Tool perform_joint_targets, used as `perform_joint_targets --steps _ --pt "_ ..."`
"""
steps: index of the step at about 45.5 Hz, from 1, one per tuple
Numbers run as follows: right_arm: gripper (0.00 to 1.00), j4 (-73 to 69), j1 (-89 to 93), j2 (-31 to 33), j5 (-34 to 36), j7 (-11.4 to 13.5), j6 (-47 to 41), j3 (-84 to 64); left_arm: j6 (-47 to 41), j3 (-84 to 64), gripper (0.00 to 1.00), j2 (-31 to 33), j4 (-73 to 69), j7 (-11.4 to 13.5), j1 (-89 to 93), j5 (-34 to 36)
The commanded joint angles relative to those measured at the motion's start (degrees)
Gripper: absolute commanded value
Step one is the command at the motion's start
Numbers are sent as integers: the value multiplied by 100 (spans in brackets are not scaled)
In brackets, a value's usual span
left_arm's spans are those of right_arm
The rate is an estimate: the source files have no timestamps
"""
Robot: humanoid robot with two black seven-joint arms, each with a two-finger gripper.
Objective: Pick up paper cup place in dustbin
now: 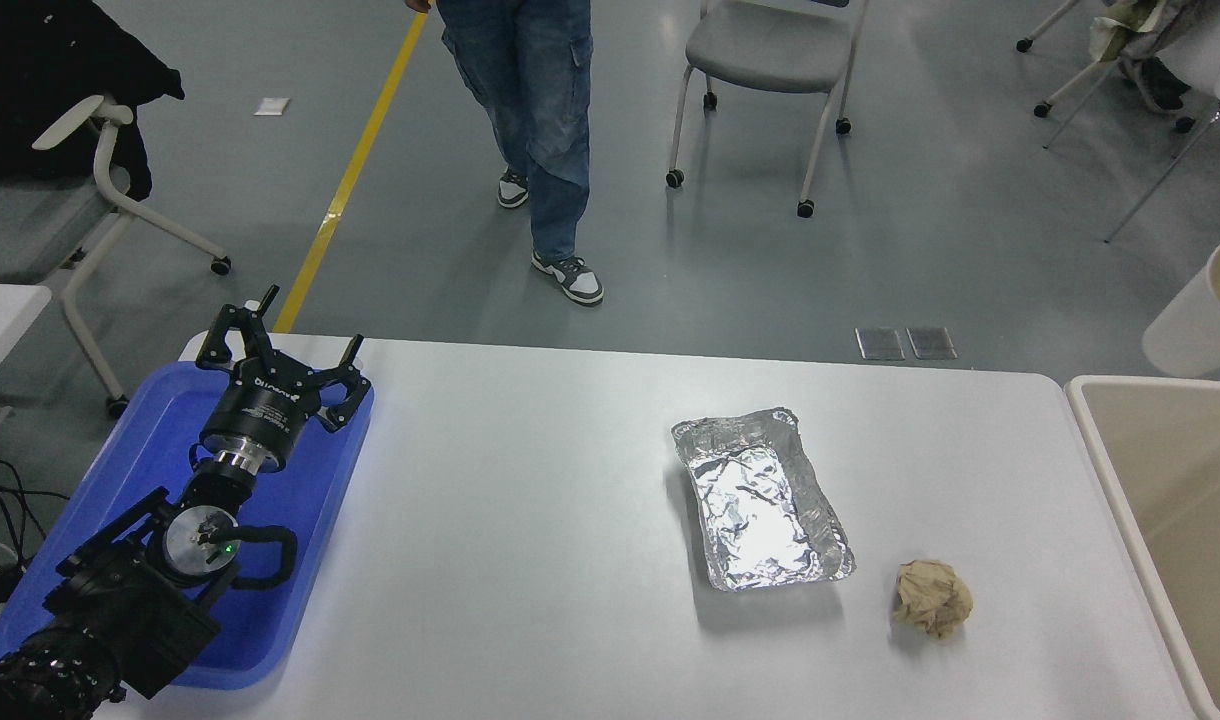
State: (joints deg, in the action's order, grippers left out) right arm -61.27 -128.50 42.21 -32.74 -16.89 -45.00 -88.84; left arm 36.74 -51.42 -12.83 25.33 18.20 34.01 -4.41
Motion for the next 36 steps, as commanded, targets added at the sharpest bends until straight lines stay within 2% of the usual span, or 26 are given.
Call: perform_joint_targets --steps 1,7,24,30,36 --pt "0 729 738 665 74 1 0 -55 0 0 100 0 -1 0 0 1" --pt "0 1607 1555 876 478 1 0 86 0 0 100 0 -1 0 0 1" --pt "0 3884 4850 1324 2341 10 0 1658 0 0 100 0 -1 0 0 1" --pt "0 4535 6010 1360 2333 63 0 2721 0 0 100 0 -1 0 0 1" --pt "0 5089 6943 1202 2342 317 0 3565 0 9 100 0 -1 0 0 1"
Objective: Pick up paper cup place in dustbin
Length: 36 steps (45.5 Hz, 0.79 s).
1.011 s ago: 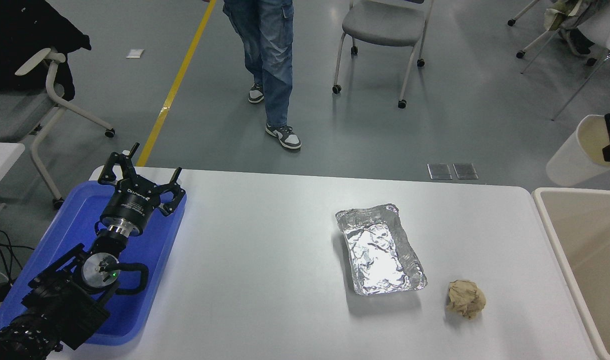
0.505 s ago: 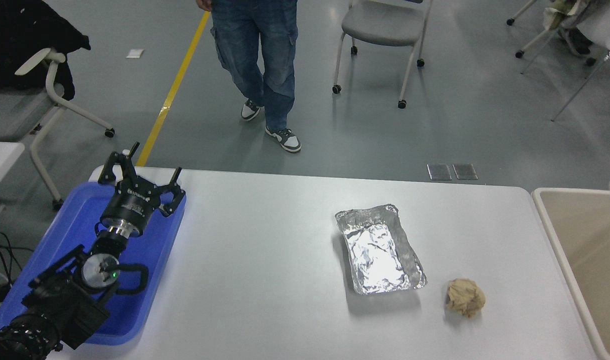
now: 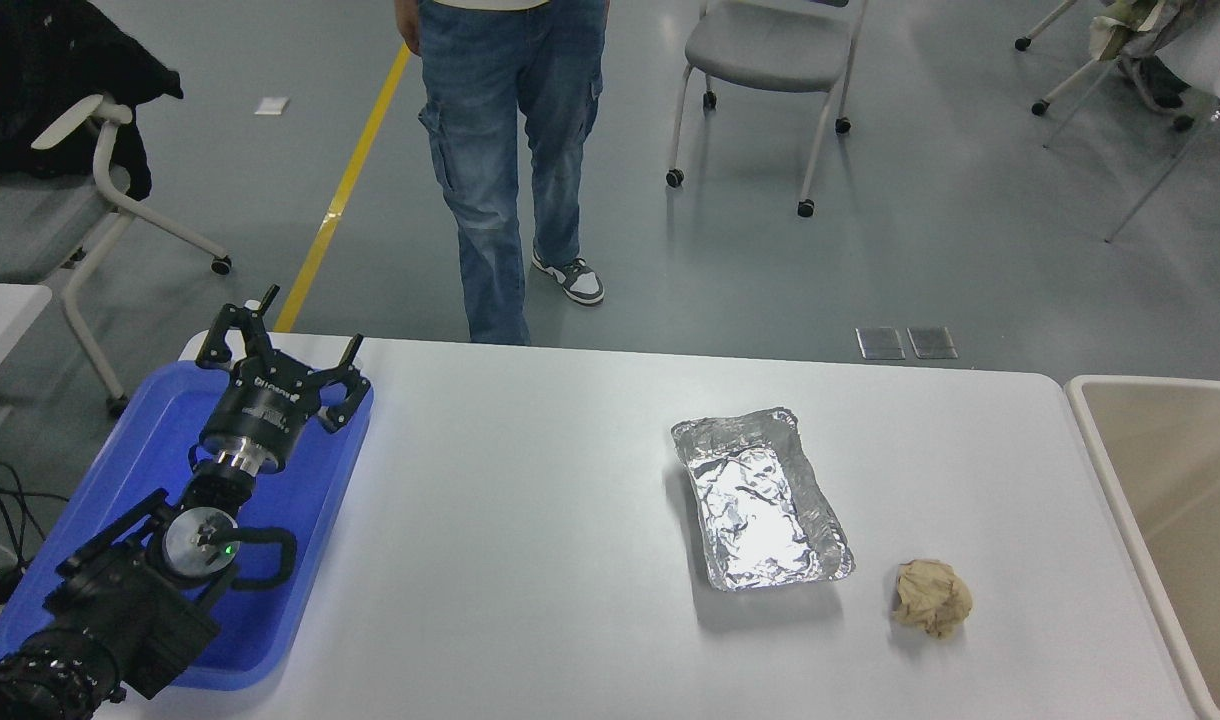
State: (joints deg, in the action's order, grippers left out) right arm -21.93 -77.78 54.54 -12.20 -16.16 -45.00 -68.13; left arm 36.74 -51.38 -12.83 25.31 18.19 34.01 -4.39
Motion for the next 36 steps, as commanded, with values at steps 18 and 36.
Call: perform_joint_targets --steps 18,36 --pt "0 1499 3251 -848 349 1193 1230 2427 0 5 100 0 0 0 0 -1" --pt "0 1499 3673 -1542 358 2143 2706 3201 0 -3 100 0 0 0 0 -1"
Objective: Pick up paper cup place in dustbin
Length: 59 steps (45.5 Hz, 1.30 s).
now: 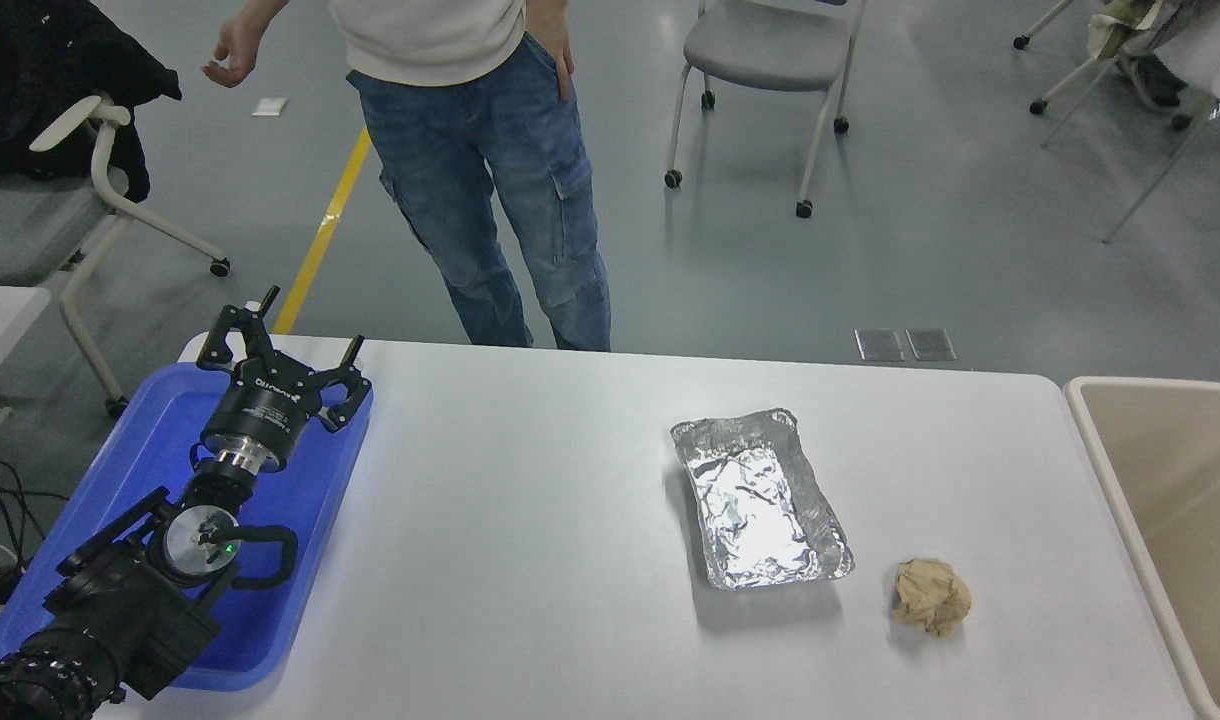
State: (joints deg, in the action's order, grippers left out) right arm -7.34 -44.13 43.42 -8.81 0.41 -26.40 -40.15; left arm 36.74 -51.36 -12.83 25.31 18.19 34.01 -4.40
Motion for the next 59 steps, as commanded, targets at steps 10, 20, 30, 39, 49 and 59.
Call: perform_joint_targets --steps 10,20,30,39,49,59 --pt "0 40 344 -615 29 575 1225 411 0 4 100 0 0 0 0 0" --pt "74 22 388 -738 -50 566 2226 402 0 -5 100 0 0 0 0 0" --pt "96 -22 423 -844 -50 566 2658 402 0 4 100 0 0 0 0 0" --pt "97 -66 353 -844 -41 566 2667 403 0 -5 100 0 0 0 0 -9" --pt "99 -557 55 -747 -50 566 2649 411 0 -5 100 0 0 0 0 0" --pt "99 -1436 -420 -326 -50 566 2649 411 0 -5 100 0 0 0 0 0"
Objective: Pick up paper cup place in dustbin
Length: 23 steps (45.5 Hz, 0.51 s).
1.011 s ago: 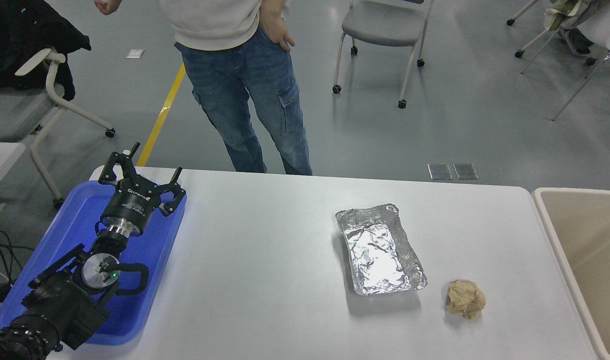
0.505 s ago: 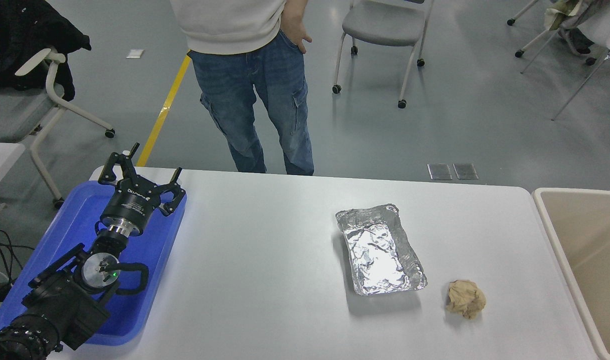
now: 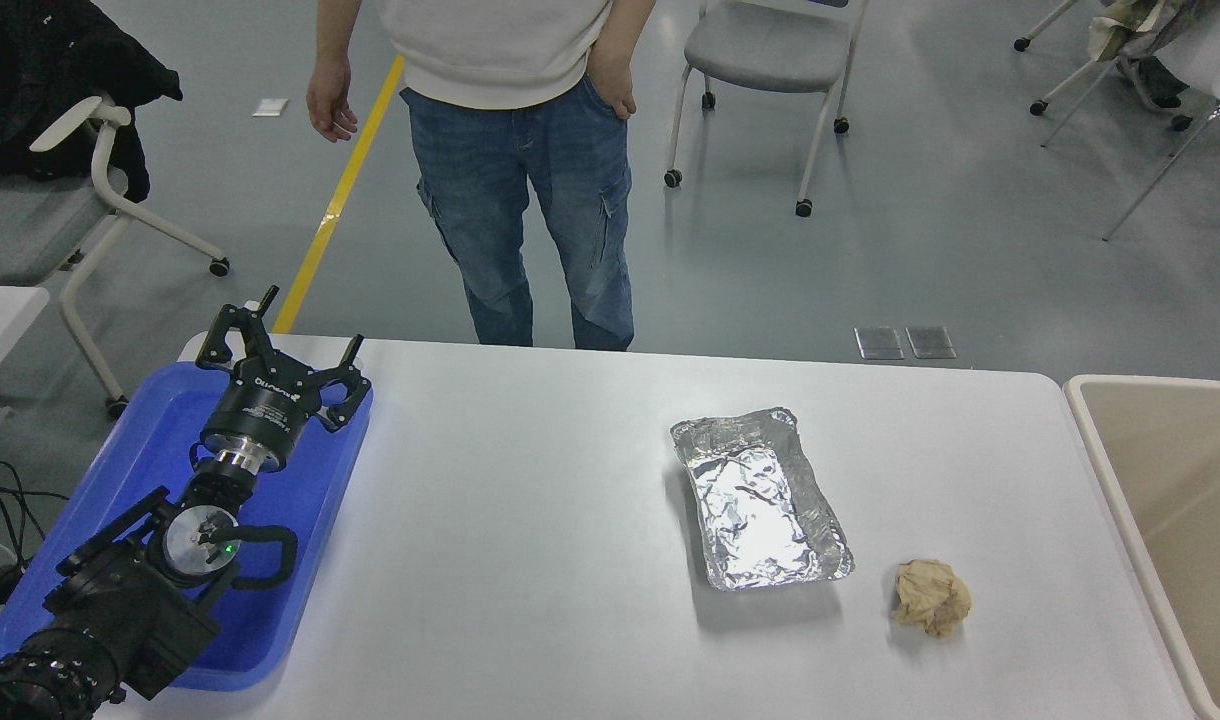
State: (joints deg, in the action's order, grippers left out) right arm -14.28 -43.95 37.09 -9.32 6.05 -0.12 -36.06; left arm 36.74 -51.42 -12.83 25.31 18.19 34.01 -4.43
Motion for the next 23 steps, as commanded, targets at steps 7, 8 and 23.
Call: perform_joint_targets --steps 7,8,23 --pt "99 -1331 -808 588 0 1 21 3 0 0 100 0 0 0 0 4" --pt "99 -1419 -861 632 0 1 21 3 0 0 100 0 0 0 0 -5" --pt "100 -2886 -1827 1124 -210 1 -6 -435 0 0 100 0 0 0 0 4"
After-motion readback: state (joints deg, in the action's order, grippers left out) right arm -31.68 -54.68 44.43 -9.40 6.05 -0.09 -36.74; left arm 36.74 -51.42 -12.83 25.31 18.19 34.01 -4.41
